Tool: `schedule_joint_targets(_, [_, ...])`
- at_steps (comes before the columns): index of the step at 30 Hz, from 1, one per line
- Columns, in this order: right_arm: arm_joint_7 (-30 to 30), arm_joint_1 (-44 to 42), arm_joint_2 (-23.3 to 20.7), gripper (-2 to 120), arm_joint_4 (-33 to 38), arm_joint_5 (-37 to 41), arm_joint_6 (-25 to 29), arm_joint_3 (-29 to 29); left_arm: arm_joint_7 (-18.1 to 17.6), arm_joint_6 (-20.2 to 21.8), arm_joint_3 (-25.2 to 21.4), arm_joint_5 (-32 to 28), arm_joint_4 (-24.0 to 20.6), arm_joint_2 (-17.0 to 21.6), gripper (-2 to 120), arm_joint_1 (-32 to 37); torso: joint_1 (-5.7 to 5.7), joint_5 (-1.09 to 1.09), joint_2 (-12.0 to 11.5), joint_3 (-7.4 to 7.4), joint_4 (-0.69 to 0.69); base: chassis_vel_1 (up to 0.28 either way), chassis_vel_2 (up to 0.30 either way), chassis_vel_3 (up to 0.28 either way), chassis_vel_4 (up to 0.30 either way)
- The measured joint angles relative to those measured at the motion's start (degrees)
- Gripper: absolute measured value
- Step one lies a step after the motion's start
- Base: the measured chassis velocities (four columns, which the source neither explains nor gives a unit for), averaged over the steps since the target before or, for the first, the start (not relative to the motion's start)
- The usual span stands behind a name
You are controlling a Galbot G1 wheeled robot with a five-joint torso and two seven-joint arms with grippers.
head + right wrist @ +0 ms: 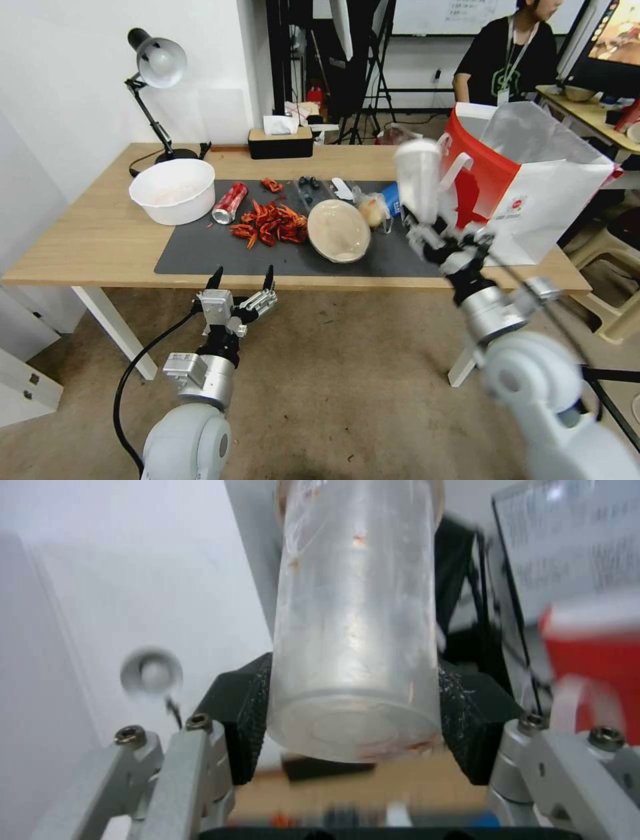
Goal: Pick up the trash from the table and place it into the takeout bag.
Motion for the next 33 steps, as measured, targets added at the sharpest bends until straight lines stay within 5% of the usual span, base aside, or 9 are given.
schedule_joint_targets(8, [9.8, 10.5, -7.9, 52, -2.9, 8.0, -0.7, 6.5, 0.1, -0.1, 0.1, 0.5, -0.7, -0.3, 100, 0.5, 0.0, -0.01, 0.0, 0.0, 0.0, 0.0, 0.0, 0.0, 0.0])
schedule_joint_targets(16, [31.7, 20.4, -11.6, 52, -12.0, 15.2, -13.9, 7.4, 0.3, -0.4, 0.4, 1.1, -1.1, -0.6, 100, 1.1, 0.01, -0.01, 0.0, 0.0, 0.0, 0.0, 0.0, 0.0, 0.0])
schedule_joint_targets(23, [34.4, 22.7, -11.0, 53, -13.6, 17.7, -16.8, 5.9, 0.4, -0.4, 0.4, 1.2, -1.2, -0.7, 100, 1.1, 0.01, -0.02, 0.0, 0.0, 0.01, 0.0, 0.0, 0.0, 0.0])
schedule_joint_targets(33, [34.4, 22.3, -10.4, 89, -13.6, 17.9, -17.9, 5.5, 0.4, -0.5, 0.3, 1.2, -1.1, -0.6, 100, 0.9, 0.01, -0.02, 0.0, 0.0, 0.0, 0.0, 0.0, 0.0, 0.0])
